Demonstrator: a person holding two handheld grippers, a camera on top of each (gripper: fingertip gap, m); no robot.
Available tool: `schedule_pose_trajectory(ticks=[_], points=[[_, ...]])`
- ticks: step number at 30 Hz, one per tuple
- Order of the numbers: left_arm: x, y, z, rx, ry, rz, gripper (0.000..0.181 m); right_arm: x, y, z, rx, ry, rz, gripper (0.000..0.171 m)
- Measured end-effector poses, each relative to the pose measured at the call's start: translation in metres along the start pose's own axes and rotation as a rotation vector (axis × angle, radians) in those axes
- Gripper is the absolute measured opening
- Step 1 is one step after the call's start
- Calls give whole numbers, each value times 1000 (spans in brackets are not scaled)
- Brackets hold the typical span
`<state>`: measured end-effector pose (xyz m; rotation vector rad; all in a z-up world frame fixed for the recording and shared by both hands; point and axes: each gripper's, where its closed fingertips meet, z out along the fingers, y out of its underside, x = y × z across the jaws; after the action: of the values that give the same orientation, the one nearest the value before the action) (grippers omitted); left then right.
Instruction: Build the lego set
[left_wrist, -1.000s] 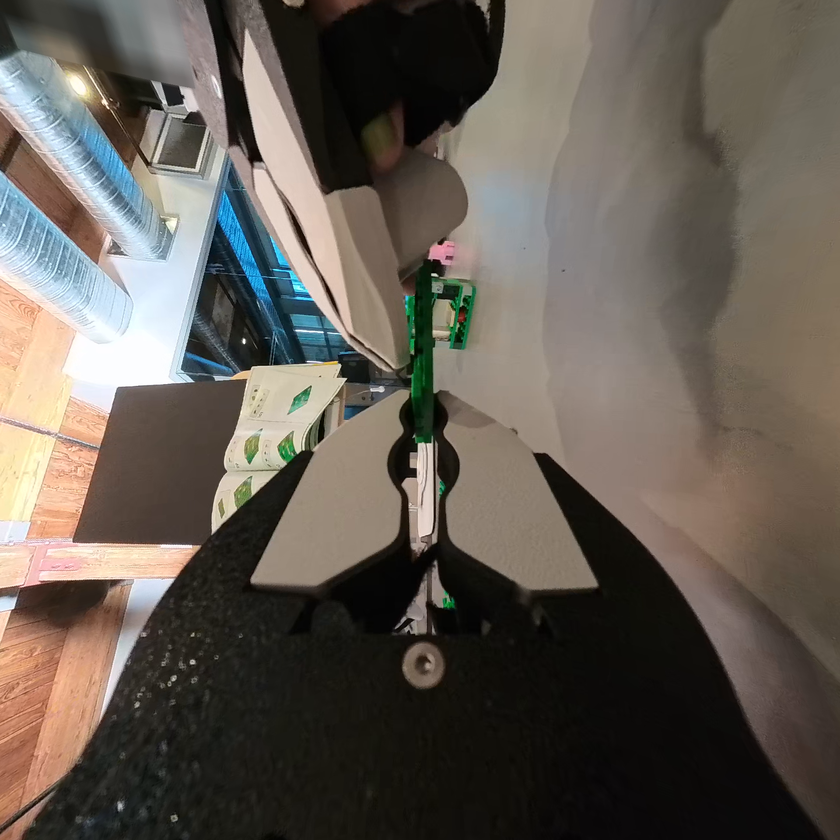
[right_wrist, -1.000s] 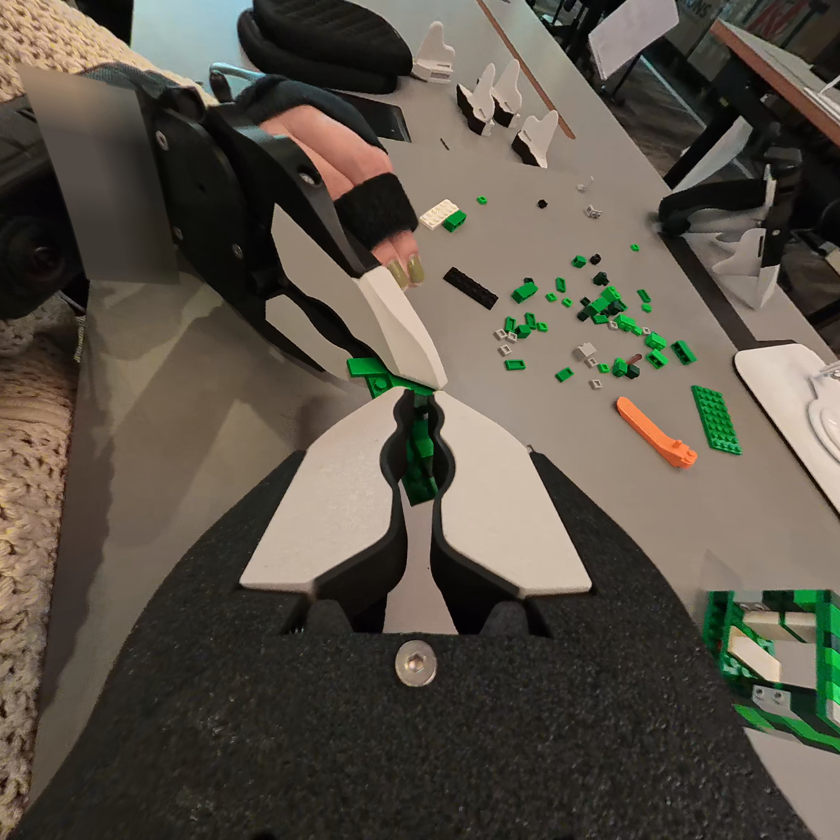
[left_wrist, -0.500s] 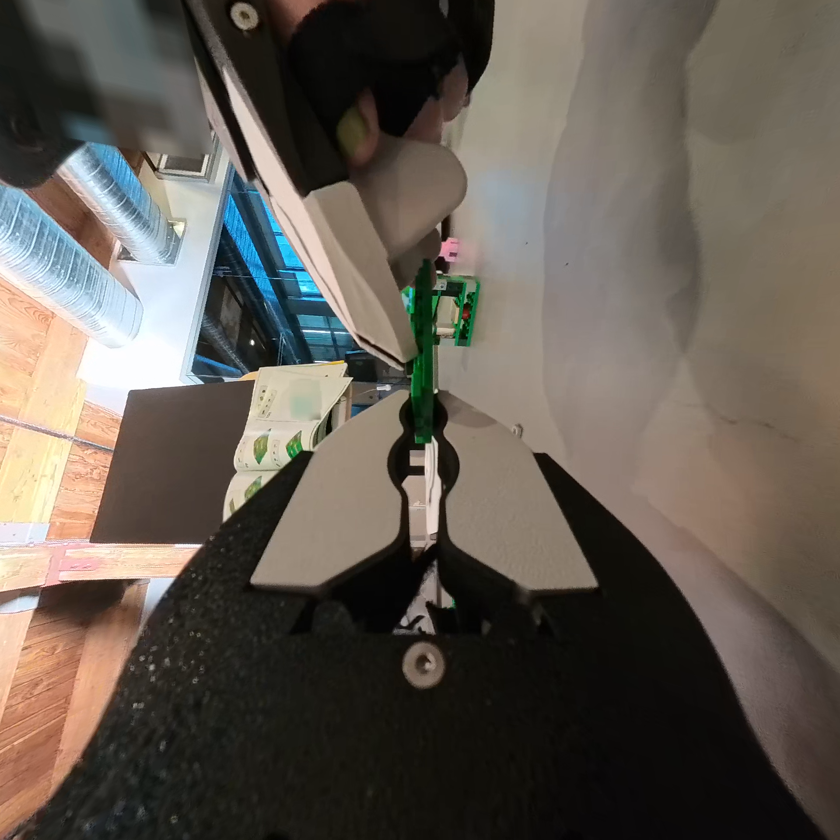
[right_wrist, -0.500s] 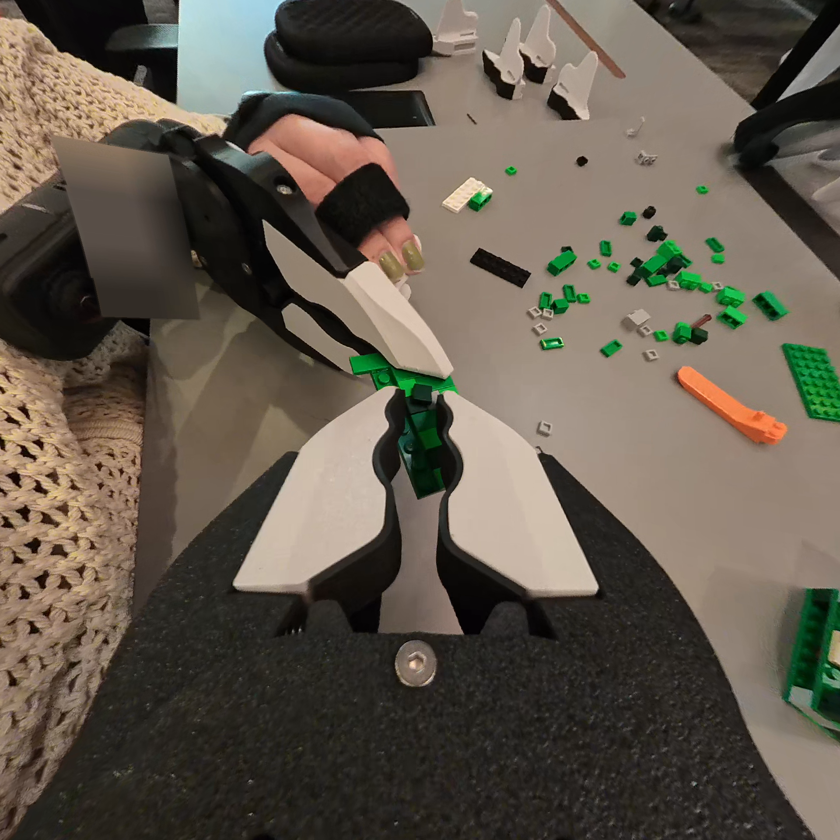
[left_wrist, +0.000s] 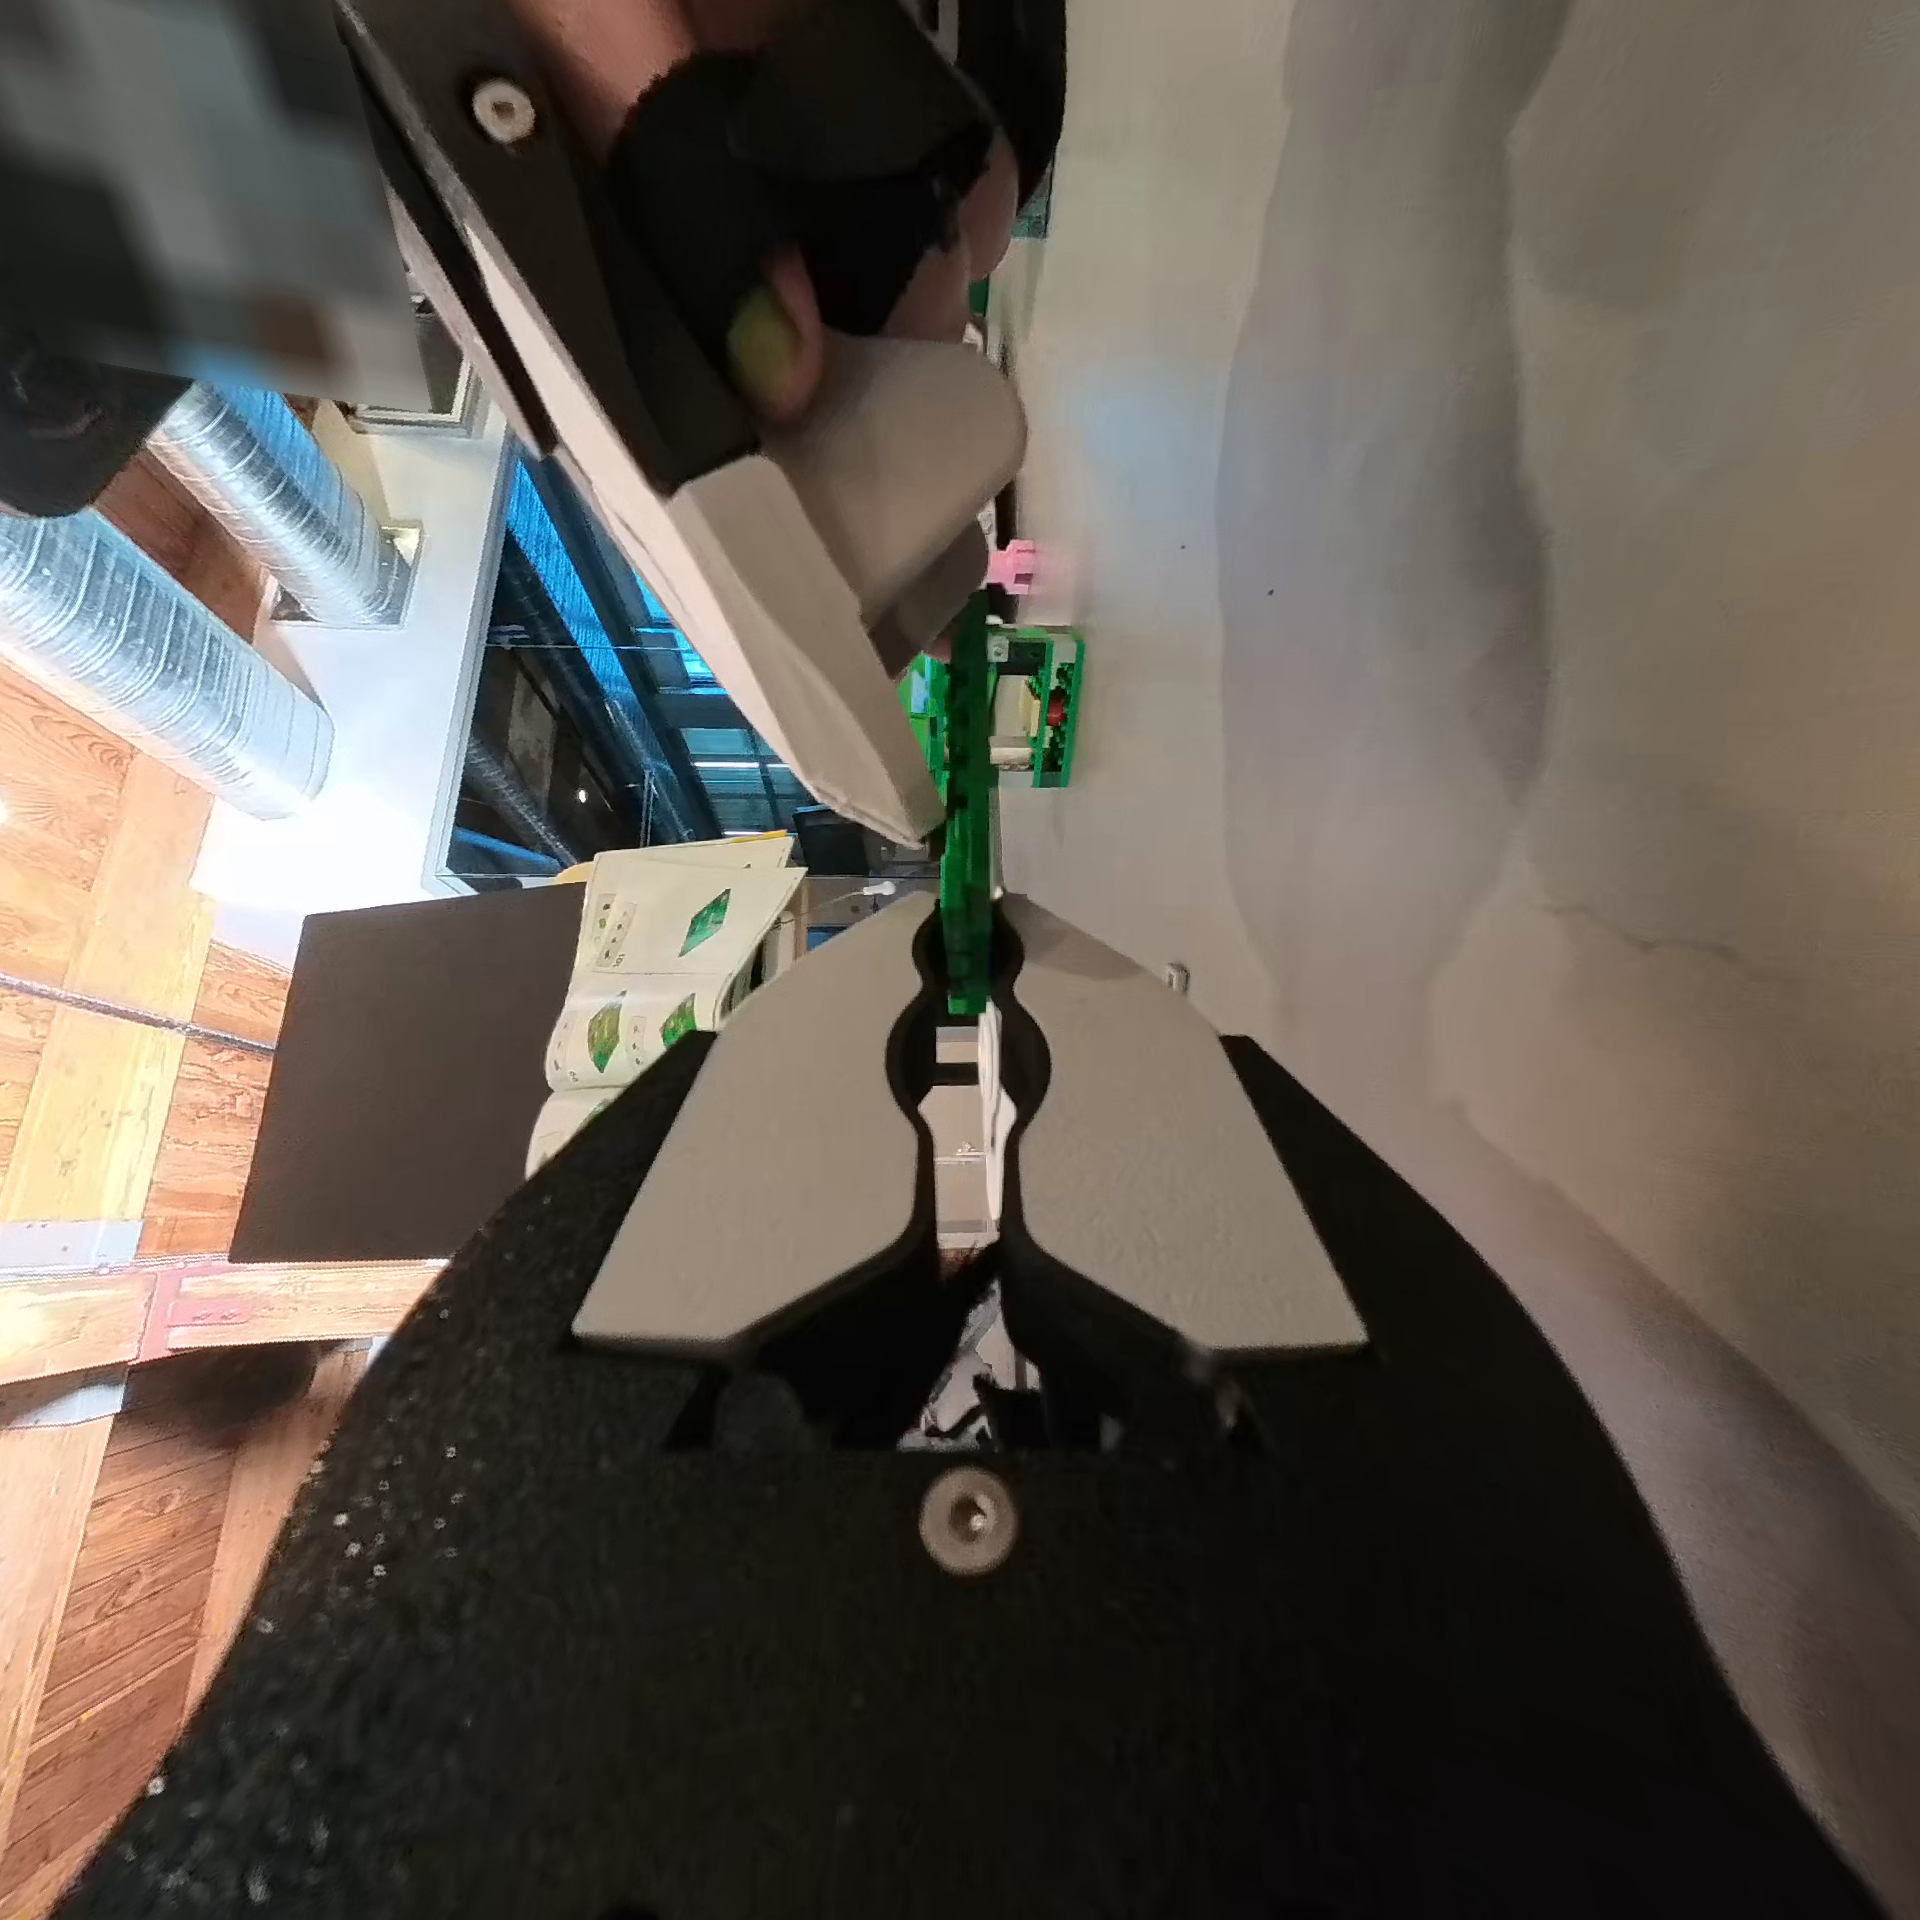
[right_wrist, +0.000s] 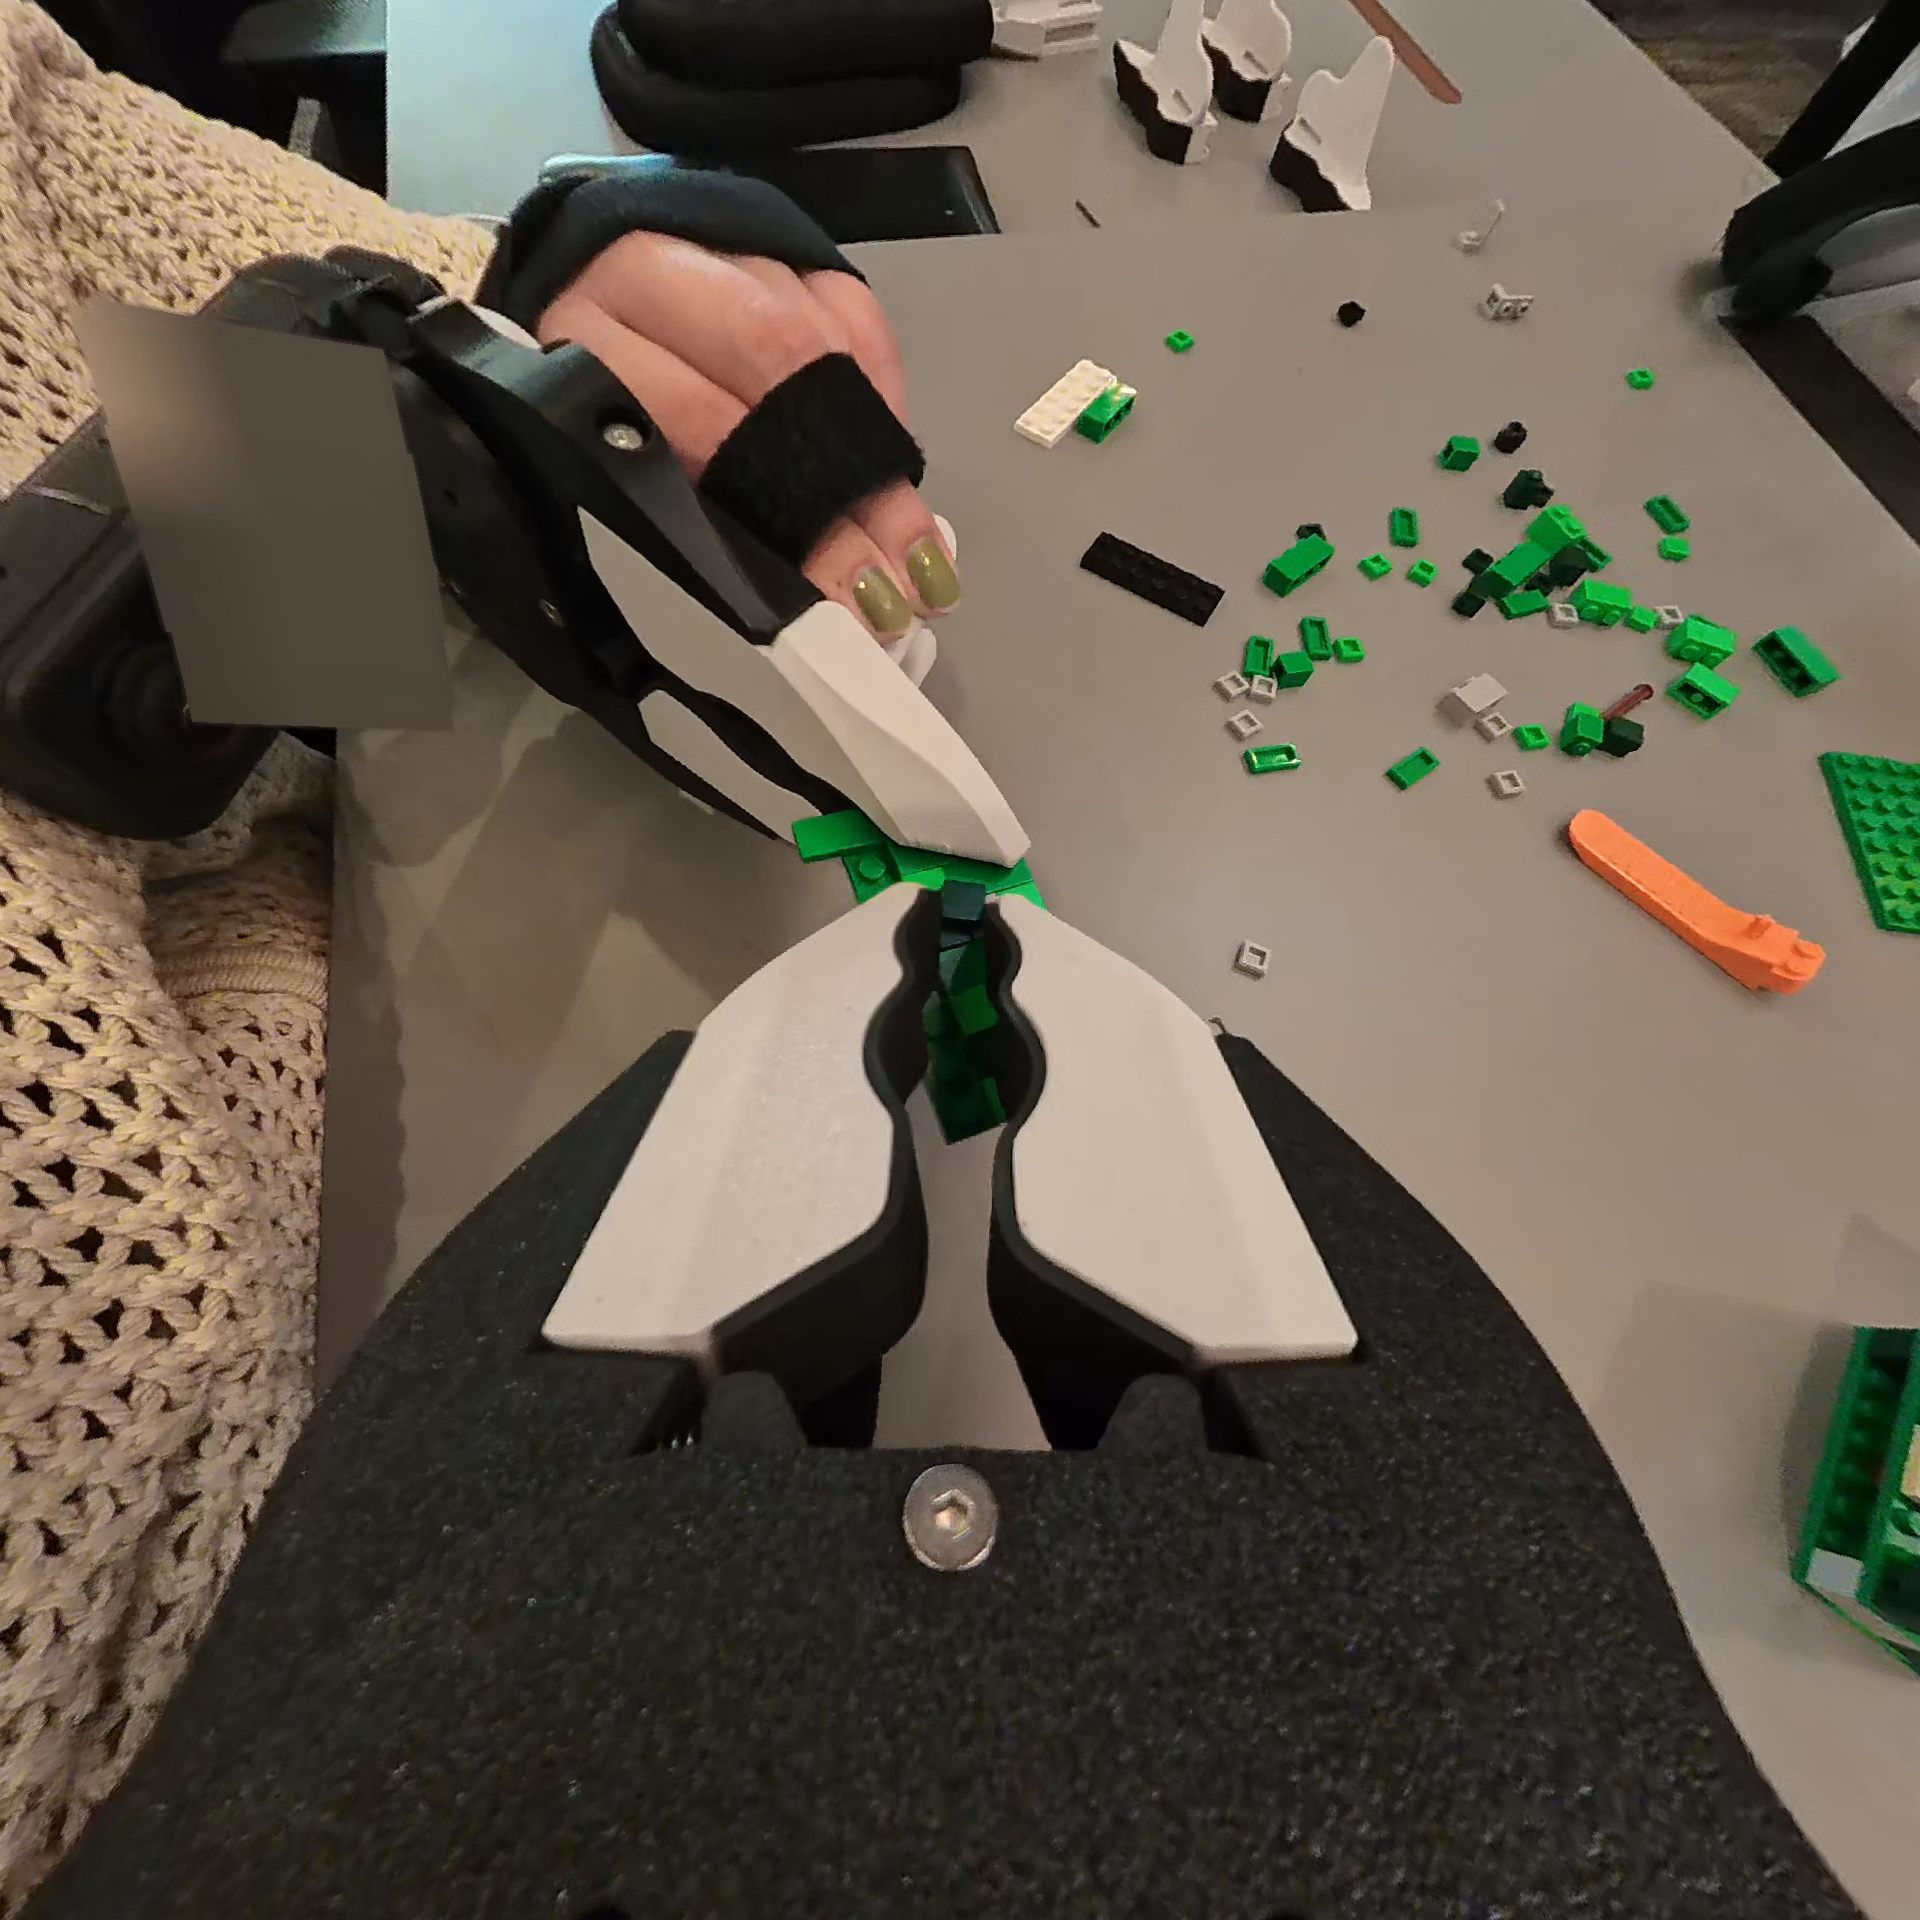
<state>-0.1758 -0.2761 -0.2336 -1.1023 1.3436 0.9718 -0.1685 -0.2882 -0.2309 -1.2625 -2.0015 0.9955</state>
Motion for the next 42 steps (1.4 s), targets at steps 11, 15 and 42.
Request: schedule_pose_trajectory(ticks=[11,15,42], points=[[-1,0,-1,2,0,4,6,-5,-4,1,20,-26,-41,7],[-1,0,-1,3,5,2,6,-14,-6,1,20,-54,-97,7],[0,-1,-2,15,34,-65,6,-20,-4,6,-78,-23,-288,8]])
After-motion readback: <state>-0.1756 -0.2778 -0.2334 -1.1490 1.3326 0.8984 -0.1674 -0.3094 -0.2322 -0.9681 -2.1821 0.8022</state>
